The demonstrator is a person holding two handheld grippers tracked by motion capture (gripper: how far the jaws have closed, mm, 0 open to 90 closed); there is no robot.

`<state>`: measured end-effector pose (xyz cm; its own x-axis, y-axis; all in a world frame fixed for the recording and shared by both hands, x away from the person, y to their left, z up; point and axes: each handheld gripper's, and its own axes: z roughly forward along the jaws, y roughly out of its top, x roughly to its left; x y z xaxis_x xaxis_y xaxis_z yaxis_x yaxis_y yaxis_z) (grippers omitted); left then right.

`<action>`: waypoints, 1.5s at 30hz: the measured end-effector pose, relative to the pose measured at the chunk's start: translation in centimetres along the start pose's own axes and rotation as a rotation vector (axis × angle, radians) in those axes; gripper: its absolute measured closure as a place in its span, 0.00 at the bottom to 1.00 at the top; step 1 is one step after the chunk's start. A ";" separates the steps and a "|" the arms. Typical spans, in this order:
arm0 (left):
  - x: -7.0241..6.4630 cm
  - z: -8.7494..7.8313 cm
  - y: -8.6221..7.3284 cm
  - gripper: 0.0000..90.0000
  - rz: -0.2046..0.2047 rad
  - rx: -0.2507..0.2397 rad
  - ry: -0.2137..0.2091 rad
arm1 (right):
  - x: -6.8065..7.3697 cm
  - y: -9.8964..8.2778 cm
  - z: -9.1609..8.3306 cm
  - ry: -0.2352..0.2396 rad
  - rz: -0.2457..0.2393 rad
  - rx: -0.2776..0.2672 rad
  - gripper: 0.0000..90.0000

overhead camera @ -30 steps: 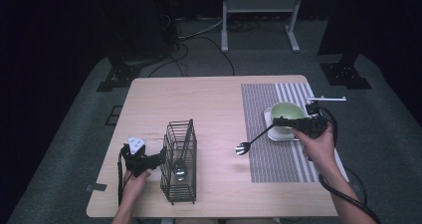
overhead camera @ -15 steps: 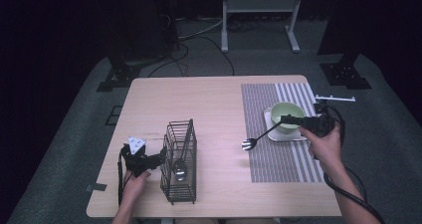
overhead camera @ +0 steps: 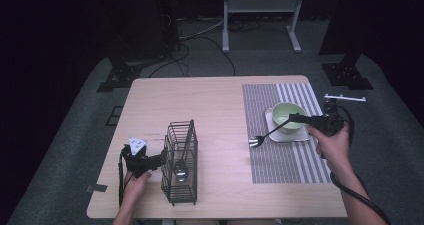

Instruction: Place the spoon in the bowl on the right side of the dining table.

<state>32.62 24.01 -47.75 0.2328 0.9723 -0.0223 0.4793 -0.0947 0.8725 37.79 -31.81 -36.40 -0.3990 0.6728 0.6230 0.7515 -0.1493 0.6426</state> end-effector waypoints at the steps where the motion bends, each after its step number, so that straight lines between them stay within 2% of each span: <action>1: 0.0 0.0 0.0 0.00 0.000 0.000 0.000 | -0.1 0.1 -0.2 -0.004 0.005 -0.005 0.98; 30: 0.0 0.0 0.0 0.00 0.002 0.001 0.001 | -1.8 0.9 -1.7 -0.053 0.043 -0.053 0.98; 45: 0.0 0.0 0.0 0.00 0.003 0.002 0.002 | -3.0 1.7 -2.9 -0.094 0.074 -0.110 0.98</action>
<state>32.63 23.98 -47.76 0.2327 0.9724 -0.0188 0.4802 -0.0981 0.8716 38.71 -36.14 -35.90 -0.2900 0.7208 0.6295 0.7127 -0.2764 0.6447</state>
